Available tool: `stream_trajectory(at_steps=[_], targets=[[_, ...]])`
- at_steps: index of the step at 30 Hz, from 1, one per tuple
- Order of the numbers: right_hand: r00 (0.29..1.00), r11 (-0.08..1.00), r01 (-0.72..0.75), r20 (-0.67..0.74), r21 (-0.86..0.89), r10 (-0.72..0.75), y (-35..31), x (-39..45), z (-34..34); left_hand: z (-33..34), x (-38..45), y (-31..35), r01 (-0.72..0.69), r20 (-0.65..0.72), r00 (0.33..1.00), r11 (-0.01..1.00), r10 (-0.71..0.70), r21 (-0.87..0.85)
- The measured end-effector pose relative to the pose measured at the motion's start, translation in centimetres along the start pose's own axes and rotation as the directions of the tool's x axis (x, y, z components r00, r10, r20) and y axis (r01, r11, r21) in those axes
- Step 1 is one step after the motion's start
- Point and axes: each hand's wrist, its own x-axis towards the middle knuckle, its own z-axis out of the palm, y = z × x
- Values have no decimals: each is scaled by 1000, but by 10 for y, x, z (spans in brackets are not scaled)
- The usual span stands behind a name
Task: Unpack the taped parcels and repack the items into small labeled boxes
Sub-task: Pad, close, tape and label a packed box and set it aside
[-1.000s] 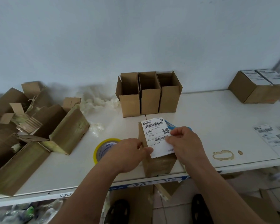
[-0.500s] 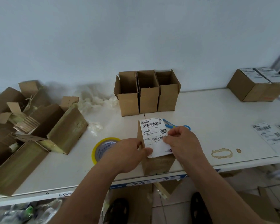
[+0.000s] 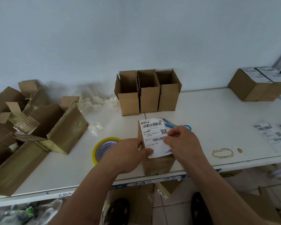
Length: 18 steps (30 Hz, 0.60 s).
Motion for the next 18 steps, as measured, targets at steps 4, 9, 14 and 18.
stream_trajectory(at_steps=[4, 9, 14, 18], targets=[[1000, 1000, 8, 4, -18, -8, 1, 1, 1, 1, 1, -1, 6, -3, 1000, 1000, -6, -3], [1000, 998, 3, 26, -66, -1, 2, 2, 3, 1, 1, -4, 19, 13, 1000, 999, -19, -38], [999, 999, -25, 40, -42, 27, 2, 9, 2, 1, 2, -8, 33, 22, 999, 999, -32, -36], [998, 999, -29, 50, -36, 31, -1, 16, 1, 1, 2, -8, 25, 30, 999, 999, -24, -39]])
